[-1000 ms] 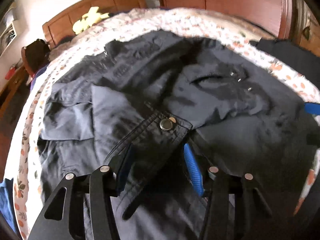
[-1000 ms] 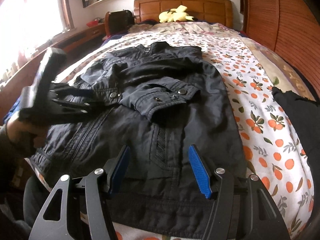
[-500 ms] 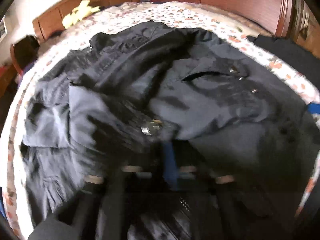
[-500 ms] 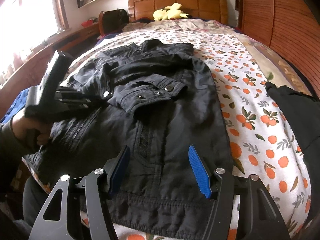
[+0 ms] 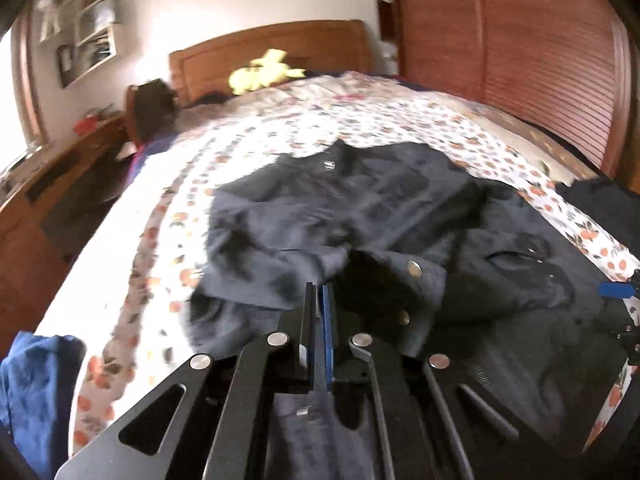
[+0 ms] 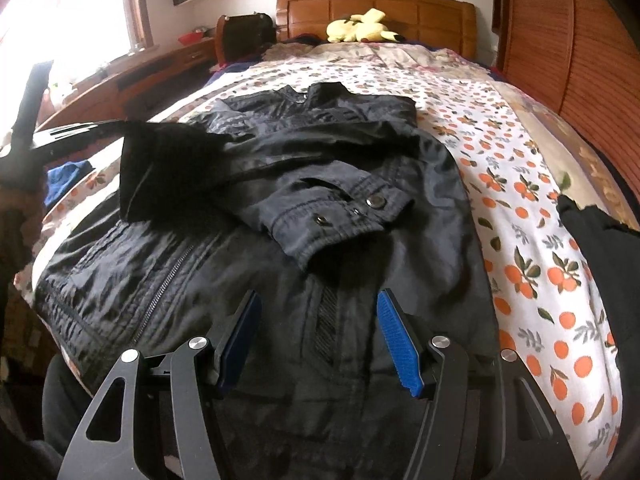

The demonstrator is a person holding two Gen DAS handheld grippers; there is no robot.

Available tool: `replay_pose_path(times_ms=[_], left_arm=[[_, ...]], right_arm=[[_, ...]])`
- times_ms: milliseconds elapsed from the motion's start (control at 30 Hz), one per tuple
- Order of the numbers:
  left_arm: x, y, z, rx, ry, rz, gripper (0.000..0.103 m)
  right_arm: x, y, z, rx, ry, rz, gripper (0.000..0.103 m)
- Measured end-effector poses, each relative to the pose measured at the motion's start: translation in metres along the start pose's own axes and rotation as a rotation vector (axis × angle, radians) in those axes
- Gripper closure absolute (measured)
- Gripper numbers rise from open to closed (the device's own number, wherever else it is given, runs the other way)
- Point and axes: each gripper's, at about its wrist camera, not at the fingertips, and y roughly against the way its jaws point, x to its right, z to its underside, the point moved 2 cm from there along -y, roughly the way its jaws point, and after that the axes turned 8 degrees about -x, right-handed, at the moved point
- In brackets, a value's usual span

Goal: Fold large clothes

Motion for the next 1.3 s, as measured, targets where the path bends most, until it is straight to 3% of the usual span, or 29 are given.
replay_pose_path(times_ms=[100, 267, 400, 633, 933, 1167, 1200, 1267, 1300], left_arm=[[-0.03, 0.012, 0.011, 0.002, 0.056, -0.017, 0.063], [-0.05, 0.024, 0.043, -0.021, 0.112, -0.005, 0.061], [-0.052, 0.031, 0.071, -0.039, 0.126, -0.014, 0.05], [-0.049, 0.042, 0.11, -0.066, 0.139, -0.022, 0.042], [-0.048, 0.051, 0.151, -0.111, 0.138, -0.045, 0.039], [-0.043, 0.046, 0.175, -0.149, 0.149, -0.023, 0.039], [-0.044, 0.045, 0.178, -0.153, 0.153, -0.02, 0.039], [-0.044, 0.043, 0.182, -0.163, 0.158, -0.017, 0.039], [-0.044, 0.042, 0.185, -0.167, 0.16, -0.015, 0.039]], right_arm=[[-0.005, 0.001, 0.0, 0.006, 0.001, 0.0, 0.045], [-0.004, 0.002, 0.004, 0.002, -0.006, 0.012, 0.045], [0.003, 0.008, 0.006, 0.008, -0.02, 0.035, 0.045], [0.024, 0.02, 0.014, 0.017, -0.041, 0.096, 0.045], [0.069, 0.023, 0.035, -0.021, -0.109, 0.174, 0.045], [0.081, 0.022, 0.054, -0.077, -0.125, 0.171, 0.045], [0.08, 0.022, 0.056, -0.085, -0.124, 0.165, 0.046], [0.076, 0.018, 0.061, -0.11, -0.111, 0.142, 0.059], [0.073, 0.016, 0.062, -0.123, -0.102, 0.121, 0.072]])
